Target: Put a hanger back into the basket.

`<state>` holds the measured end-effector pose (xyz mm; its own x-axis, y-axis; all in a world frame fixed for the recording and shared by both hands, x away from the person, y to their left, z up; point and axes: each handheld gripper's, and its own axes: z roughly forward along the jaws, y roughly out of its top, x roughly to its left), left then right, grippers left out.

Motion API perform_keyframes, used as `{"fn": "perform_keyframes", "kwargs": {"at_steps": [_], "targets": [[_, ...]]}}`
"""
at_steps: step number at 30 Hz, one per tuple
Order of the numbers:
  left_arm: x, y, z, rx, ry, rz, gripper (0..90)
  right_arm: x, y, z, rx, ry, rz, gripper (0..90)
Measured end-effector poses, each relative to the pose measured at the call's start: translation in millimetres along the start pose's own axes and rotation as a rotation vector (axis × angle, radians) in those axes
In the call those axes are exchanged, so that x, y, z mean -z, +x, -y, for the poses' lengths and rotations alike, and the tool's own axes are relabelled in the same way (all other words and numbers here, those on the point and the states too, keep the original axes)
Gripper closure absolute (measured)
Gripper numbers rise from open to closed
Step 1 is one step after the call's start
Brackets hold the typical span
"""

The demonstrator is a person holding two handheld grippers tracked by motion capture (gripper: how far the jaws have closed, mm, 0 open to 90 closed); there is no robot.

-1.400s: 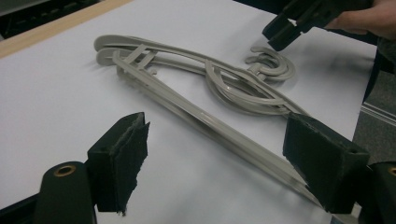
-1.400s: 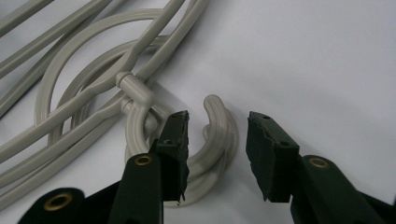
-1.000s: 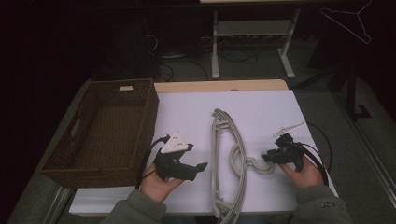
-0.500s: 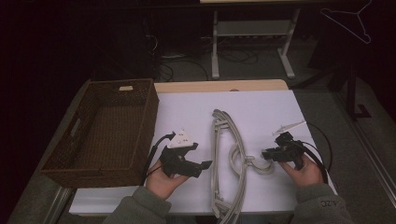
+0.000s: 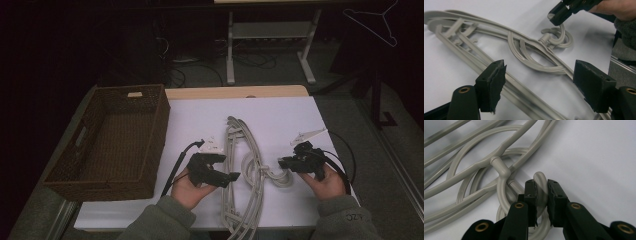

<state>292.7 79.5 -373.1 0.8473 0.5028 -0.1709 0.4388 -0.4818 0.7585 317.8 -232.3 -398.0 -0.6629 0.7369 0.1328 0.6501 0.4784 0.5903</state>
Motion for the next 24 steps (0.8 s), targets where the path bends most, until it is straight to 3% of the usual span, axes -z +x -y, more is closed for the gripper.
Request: {"fn": "perform_keyframes", "kwargs": {"at_steps": [7,11,16,21,23,24], "targets": [[-22.7,4.2,-3.3,0.051,0.064,0.022,28.6,5.0,2.7,-0.5,0.038,-0.039,-0.01,78.8],[-33.1,10.2,-5.4,0.123,0.086,0.041,30.3,9.9,5.0,-1.7,0.065,-0.064,-0.014,79.0],[-42.7,18.7,-8.8,0.173,0.129,0.055,32.7,13.4,7.4,-3.7,0.096,-0.083,-0.016,79.2],[-49.8,27.4,-10.3,0.251,0.16,0.064,39.6,15.7,10.8,-6.9,0.117,-0.095,-0.016,79.3],[-51.8,31.0,-10.3,0.291,0.165,0.076,45.2,16.3,11.7,-8.1,0.123,-0.091,-0.016,79.4],[-52.2,32.5,-10.6,0.306,0.164,0.082,52.6,15.3,13.0,-9.4,0.122,-0.096,-0.022,79.3]]}}
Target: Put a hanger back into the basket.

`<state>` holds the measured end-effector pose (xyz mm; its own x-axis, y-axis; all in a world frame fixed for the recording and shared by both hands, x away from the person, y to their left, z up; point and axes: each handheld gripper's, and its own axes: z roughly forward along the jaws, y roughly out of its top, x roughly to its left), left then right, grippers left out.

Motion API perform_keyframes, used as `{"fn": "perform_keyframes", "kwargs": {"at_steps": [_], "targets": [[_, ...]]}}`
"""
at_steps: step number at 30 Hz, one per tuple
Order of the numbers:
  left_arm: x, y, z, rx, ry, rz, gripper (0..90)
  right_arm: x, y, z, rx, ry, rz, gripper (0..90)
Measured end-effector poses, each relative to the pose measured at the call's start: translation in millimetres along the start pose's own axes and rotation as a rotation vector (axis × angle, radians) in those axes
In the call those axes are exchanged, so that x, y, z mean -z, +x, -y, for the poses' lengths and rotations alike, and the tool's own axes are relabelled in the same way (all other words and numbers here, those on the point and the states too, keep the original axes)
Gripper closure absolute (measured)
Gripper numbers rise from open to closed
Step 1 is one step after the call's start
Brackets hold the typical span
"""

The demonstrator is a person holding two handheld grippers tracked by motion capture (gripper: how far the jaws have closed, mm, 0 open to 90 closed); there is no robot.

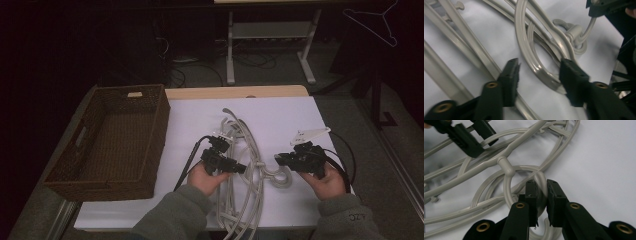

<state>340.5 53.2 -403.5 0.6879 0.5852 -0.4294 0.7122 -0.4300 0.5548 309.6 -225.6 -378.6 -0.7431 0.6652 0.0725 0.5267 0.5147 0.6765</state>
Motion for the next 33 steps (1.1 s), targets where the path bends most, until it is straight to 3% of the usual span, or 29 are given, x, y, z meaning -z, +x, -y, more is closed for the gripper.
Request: {"fn": "perform_keyframes", "kwargs": {"at_steps": [3,5,11,16,21,25,28,33], "targets": [[-0.3,3.9,-2.3,0.05,-0.005,0.025,59.2,-1.3,0.1,-1.3,0.01,-0.001,0.0,79.4],[-0.2,5.8,-3.4,0.062,0.006,0.021,65.3,-2.4,0.4,-2.5,0.011,0.005,0.002,79.4],[-2.6,13.8,-4.9,0.16,0.009,0.064,68.0,-5.3,1.1,-5.2,0.011,0.017,0.0,79.3],[-2.0,18.1,-5.9,0.203,0.015,0.091,70.4,-6.5,0.8,-6.4,0.015,0.019,-0.001,79.3],[0.2,19.9,-5.7,0.209,0.015,0.098,71.7,-6.6,0.9,-7.3,0.026,0.018,-0.002,79.3],[3.6,21.0,-5.1,0.217,-0.012,0.109,73.5,-5.5,1.3,-7.1,0.026,0.013,-0.008,79.5],[8.2,23.8,-4.5,0.193,-0.018,0.115,75.1,-3.8,1.3,-7.1,0.022,0.009,-0.011,79.6],[11.3,25.2,-2.3,0.232,-0.039,0.145,77.1,-2.8,1.5,-7.3,0.017,0.006,-0.024,79.8]]}}
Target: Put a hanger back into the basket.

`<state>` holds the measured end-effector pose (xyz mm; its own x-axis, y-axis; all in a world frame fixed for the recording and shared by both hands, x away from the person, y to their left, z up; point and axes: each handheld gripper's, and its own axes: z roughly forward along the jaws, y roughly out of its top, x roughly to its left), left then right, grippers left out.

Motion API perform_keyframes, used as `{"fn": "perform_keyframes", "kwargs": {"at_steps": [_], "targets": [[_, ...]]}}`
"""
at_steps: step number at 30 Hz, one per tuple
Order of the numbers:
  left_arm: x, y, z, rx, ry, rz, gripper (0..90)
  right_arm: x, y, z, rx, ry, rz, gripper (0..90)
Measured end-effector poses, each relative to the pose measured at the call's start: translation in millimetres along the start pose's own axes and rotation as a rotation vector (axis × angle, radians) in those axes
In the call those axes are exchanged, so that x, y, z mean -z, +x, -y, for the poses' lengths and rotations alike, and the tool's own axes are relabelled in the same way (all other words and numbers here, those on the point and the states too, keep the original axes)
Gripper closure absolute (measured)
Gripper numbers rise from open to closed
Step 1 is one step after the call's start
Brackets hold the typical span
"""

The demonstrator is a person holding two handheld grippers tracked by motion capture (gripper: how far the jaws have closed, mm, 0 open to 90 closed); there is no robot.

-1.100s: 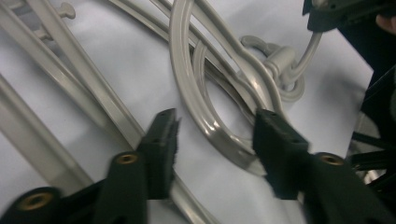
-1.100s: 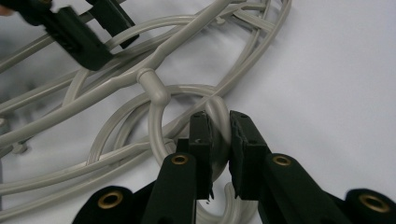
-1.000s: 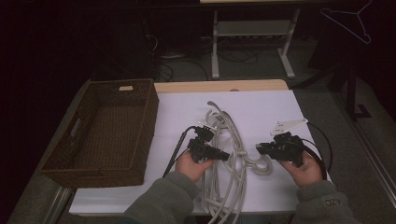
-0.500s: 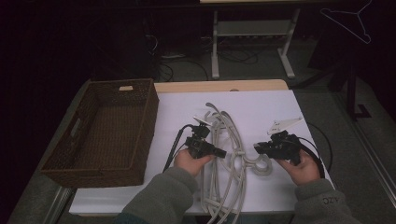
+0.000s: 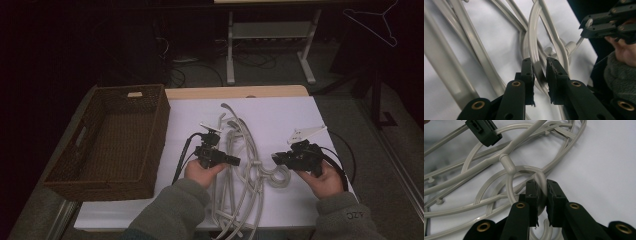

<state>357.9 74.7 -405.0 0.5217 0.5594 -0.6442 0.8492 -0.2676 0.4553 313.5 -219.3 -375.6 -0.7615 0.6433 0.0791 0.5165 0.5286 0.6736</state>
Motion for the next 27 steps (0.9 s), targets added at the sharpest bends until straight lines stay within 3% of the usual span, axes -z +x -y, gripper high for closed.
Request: {"fn": "perform_keyframes", "kwargs": {"at_steps": [13,18,22,25,27], "targets": [[12.8,3.2,3.4,0.054,-0.043,0.093,82.7,3.5,0.8,-1.3,-0.013,0.008,-0.023,79.8],[15.1,5.9,5.9,0.101,-0.081,0.148,84.6,5.7,2.1,-2.6,-0.018,-0.002,-0.031,79.3],[18.4,6.0,7.8,0.11,-0.094,0.174,86.0,8.3,2.7,-2.1,-0.034,-0.022,-0.039,78.0],[20.6,5.6,8.7,0.114,-0.105,0.191,86.7,10.2,2.4,-1.4,-0.031,-0.038,-0.043,74.0],[22.2,4.1,9.6,0.124,-0.115,0.202,87.2,14.3,2.6,-0.9,-0.059,-0.056,-0.053,69.2]]}}
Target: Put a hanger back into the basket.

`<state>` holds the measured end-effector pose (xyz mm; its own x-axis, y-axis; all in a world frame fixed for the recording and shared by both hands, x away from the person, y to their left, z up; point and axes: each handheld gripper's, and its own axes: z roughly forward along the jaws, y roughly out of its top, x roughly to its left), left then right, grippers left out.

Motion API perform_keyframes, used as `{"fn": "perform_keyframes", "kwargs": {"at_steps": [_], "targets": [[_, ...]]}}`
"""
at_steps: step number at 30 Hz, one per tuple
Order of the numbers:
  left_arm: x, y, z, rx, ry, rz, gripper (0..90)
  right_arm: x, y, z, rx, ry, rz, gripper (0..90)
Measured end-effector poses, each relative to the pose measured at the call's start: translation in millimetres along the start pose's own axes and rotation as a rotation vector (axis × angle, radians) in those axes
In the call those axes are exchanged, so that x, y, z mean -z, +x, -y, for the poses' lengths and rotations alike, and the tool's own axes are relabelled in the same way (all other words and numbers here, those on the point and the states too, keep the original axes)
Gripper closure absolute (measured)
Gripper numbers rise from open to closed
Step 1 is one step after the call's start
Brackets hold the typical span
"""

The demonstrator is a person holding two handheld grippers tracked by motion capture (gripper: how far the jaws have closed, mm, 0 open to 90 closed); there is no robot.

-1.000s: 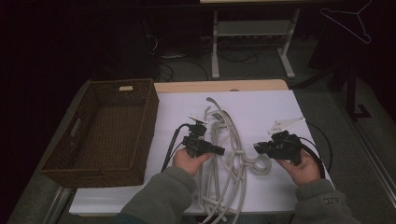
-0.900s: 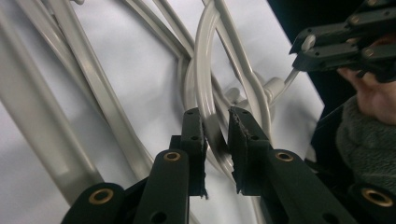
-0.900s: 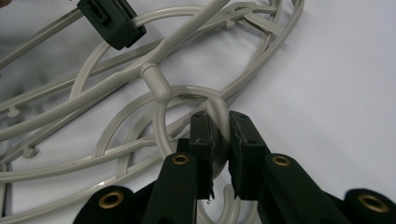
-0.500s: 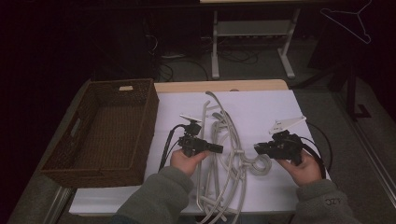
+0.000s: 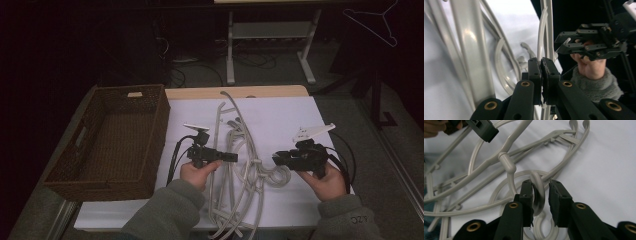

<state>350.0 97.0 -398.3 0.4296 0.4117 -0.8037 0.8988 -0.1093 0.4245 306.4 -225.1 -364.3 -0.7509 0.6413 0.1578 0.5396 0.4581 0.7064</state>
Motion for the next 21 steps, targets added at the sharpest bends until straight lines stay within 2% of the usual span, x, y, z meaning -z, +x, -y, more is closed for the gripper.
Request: {"fn": "perform_keyframes", "kwargs": {"at_steps": [1,3,5,10,13,21], "targets": [[0.7,-0.6,0.2,-0.001,-0.001,0.007,87.2,0.0,0.0,0.0,0.0,0.0,0.0,69.2],[2.5,-2.5,0.7,0.002,-0.01,0.011,87.2,2.7,0.1,1.3,-0.002,-0.019,0.009,62.3],[4.7,-3.2,0.6,0.008,-0.015,0.016,87.3,6.0,0.8,4.2,-0.017,-0.034,-0.011,61.5],[11.2,-4.1,-0.6,0.013,-0.031,0.018,87.4,9.4,0.6,7.8,-0.01,-0.067,-0.025,56.7],[16.8,-4.7,-2.4,0.016,-0.052,0.016,87.4,12.2,2.0,9.6,-0.009,-0.079,-0.028,50.2],[28.2,-8.4,-9.9,0.015,-0.077,-0.008,87.4,12.7,2.0,17.2,-0.017,-0.081,-0.041,47.7]]}}
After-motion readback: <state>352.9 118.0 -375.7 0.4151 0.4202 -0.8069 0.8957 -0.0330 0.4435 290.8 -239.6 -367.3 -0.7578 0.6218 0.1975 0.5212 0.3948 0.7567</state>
